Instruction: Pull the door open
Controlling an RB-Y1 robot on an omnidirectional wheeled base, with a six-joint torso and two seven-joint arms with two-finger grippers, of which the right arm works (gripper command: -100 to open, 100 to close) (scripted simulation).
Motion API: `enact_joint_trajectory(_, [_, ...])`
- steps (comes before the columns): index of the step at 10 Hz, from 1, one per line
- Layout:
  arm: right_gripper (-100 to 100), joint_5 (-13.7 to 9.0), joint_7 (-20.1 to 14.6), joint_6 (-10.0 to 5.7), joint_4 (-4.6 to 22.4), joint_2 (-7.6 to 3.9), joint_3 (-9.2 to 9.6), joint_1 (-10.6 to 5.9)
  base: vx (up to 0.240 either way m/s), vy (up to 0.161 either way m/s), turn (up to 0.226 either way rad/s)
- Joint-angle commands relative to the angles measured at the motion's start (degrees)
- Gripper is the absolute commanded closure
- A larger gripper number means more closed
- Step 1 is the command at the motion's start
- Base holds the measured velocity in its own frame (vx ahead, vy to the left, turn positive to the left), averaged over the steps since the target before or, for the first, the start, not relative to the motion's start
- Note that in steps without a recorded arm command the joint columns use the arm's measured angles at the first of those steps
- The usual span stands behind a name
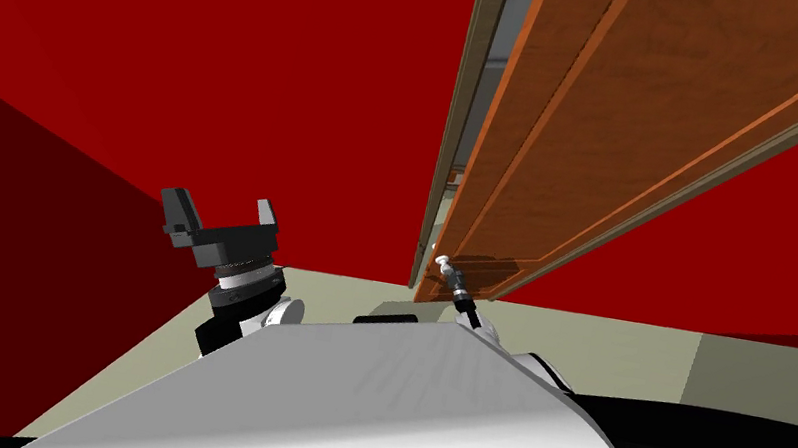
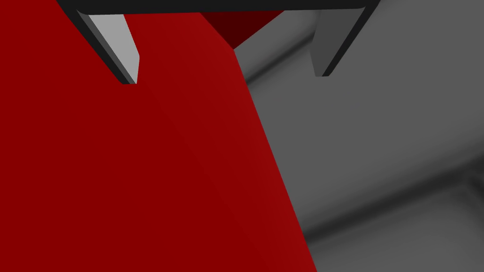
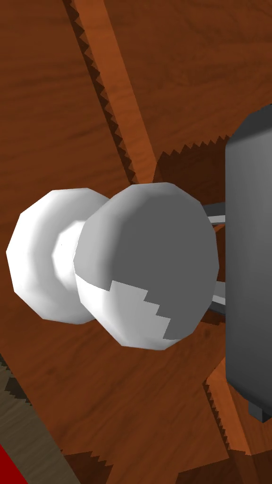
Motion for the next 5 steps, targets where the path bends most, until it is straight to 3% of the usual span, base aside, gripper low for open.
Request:
enact_joint_trajectory(1, [100, -0.2, -2.7, -1.04, -0.1, 0.94, 1.15, -0.65, -0.026, -0.017, 0.051])
enact_joint_trajectory(3, [100, -0.9, -5.1, -0.85, -0.1, 0.96, 1.40, -0.75, -0.055, -0.025, 0.084])
enact_joint_trajectory(5, [100, -0.9, -5.1, -0.85, -0.1, 0.96, 1.40, -0.75, -0.016, -0.003, -0.010])
